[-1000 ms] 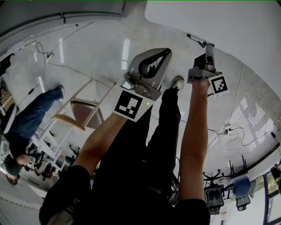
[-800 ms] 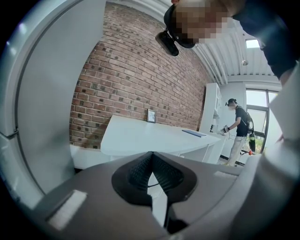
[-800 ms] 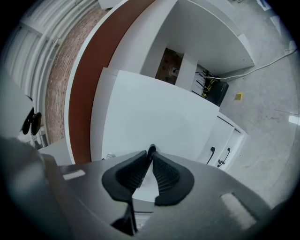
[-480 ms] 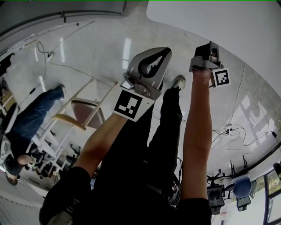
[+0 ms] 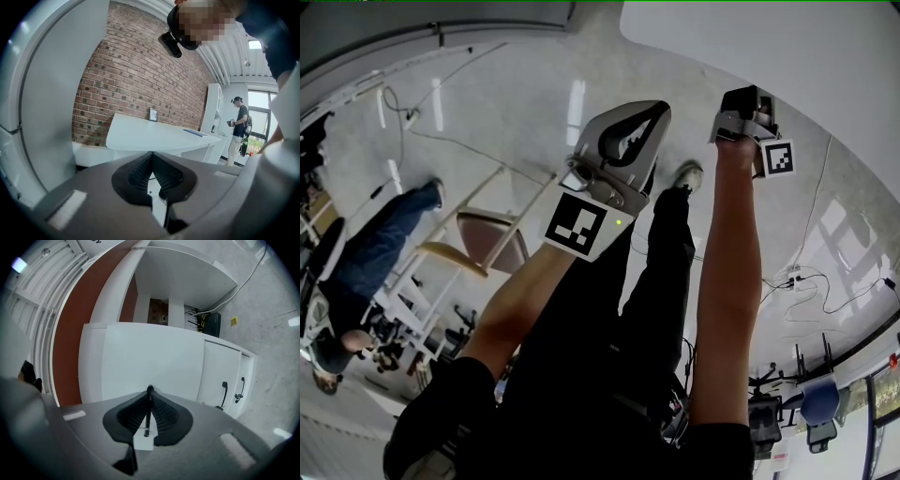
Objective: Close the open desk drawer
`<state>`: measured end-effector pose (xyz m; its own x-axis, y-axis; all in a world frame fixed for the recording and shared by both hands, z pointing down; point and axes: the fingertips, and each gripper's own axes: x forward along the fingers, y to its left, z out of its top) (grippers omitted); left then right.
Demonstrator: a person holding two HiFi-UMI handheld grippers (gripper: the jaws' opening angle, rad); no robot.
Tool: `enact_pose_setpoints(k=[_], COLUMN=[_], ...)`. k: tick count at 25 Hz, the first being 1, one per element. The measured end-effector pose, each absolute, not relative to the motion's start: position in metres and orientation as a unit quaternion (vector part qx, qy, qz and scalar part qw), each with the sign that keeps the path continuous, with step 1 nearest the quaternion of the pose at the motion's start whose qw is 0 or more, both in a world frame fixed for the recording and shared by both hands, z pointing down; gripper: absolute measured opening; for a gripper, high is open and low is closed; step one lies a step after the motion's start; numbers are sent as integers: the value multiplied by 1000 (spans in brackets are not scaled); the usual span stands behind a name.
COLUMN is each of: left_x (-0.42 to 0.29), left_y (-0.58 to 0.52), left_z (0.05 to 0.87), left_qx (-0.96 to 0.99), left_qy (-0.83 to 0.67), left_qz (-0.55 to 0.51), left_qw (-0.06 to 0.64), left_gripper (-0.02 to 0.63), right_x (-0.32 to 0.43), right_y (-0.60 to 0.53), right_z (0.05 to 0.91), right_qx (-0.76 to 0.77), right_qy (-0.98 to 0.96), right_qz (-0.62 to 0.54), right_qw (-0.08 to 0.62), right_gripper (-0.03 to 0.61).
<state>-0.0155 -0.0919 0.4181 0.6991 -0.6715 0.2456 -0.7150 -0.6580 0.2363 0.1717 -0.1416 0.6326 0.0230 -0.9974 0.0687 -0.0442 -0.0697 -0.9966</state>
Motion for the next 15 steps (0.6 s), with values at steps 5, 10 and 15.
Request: enact_pose_setpoints(k=[5,10,15], left_x=[-16,-19,-25], left_y=[-94,-94,-91], left_z=[417,421,424], left_qx=[907,906,907], left_qy=[-384,-385,-381], left_qz=[67,67,72], left_qw=[158,163,163], left_gripper=[18,18,18], right_x=[177,176,170], right_y=[-156,-160,-160], right_z=[633,631,635], right_qx=[-526,-519,-521], right_qy=[487,486,493], right_qz=[-494,-480,-477], right_qw=[492,513,509], right_gripper=[29,31,32])
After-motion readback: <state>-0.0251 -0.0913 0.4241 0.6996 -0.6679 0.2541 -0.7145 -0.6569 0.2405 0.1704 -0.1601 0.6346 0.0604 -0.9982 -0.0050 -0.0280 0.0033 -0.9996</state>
